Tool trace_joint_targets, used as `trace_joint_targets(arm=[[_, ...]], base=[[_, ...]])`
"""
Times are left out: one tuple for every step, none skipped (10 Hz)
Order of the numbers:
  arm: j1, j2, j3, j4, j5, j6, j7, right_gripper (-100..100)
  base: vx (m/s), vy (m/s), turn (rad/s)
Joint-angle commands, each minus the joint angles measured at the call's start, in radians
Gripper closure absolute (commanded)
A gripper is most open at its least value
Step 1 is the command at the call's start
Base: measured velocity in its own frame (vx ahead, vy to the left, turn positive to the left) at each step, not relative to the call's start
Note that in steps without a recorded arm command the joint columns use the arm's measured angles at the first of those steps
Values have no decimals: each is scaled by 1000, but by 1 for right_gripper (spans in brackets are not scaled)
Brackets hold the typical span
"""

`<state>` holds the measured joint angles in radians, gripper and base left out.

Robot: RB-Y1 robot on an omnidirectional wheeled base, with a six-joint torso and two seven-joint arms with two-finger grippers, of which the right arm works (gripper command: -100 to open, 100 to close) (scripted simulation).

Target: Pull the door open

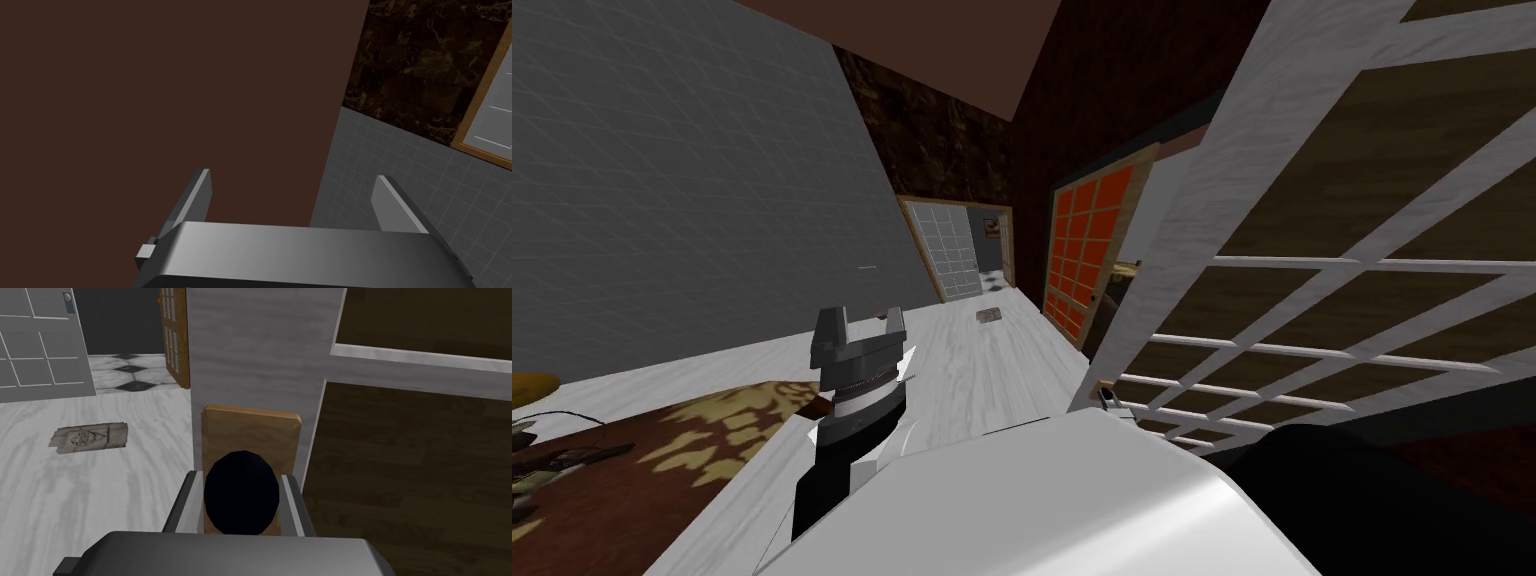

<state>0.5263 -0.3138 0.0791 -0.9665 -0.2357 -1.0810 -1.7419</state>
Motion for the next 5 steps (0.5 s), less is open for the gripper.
trace_joint_targets(arm=[[2,-10,11,7,10,-25,-13,100],[3,-14,14,10,13,-32,-18,100],[5,-18,16,14,16,-39,-22,100],[7,-22,19,17,19,-46,-26,100],[8,-25,21,20,21,-52,-29,100]], base=[[-159,-33,252],[-190,-23,185],[-170,-13,95],[-169,28,32],[-186,22,-1]])
